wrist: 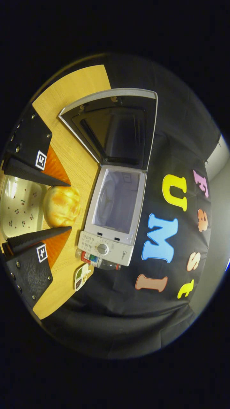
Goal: Open the microwave, put the food inside, and close the microwave door.
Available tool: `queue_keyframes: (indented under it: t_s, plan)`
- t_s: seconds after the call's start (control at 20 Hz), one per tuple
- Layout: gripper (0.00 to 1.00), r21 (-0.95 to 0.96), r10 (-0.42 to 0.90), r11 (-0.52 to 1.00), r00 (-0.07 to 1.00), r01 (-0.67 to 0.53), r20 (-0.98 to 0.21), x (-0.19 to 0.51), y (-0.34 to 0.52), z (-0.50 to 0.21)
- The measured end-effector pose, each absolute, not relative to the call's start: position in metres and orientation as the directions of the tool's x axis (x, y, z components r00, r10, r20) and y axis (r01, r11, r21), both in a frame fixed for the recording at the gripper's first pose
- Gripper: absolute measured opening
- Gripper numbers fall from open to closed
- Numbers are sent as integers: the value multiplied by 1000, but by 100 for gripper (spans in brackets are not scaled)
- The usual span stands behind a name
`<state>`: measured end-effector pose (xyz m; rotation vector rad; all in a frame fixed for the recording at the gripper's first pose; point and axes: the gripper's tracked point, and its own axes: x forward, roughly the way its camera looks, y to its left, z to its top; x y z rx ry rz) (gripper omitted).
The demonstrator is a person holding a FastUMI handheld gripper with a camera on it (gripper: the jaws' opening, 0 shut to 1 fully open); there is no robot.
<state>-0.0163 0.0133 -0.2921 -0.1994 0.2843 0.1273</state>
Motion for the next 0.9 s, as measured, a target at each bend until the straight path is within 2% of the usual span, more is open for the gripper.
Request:
queue_keyframes:
  t_s: [0.35,0.9]
  plan:
    - [69,-276,120,938,944,-208,-306,40,43,-285]
    - [69,-363,72,908,933,-208,-353,158,66,-297]
